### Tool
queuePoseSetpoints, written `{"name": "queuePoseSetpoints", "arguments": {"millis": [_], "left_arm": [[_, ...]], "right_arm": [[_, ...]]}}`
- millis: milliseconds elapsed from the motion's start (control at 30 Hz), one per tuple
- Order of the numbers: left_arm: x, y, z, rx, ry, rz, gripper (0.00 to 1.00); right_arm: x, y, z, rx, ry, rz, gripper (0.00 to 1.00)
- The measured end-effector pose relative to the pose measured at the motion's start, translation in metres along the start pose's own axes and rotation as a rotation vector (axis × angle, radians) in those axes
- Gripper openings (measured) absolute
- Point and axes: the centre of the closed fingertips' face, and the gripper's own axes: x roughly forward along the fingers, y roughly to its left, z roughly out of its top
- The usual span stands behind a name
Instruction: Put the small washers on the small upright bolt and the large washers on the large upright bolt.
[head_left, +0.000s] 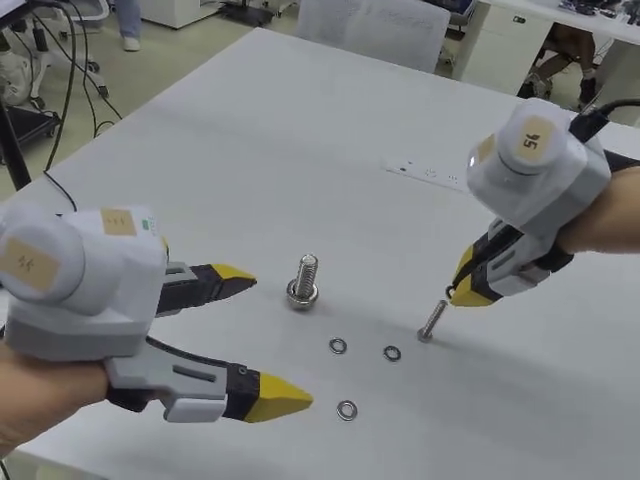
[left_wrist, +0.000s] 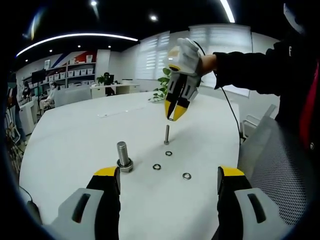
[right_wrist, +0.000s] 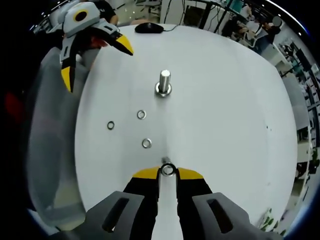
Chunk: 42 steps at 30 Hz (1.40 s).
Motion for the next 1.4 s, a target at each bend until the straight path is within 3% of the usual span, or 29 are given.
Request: {"name": "queuePoseSetpoints", "arguments": {"millis": [1400], "left_arm": [[0.002,0.001,-0.004,-0.011,0.020,0.005,0.79]], "right_arm": [[0.029,-0.001,-0.005,-0.003,0.024,0.051,0.13]]}}
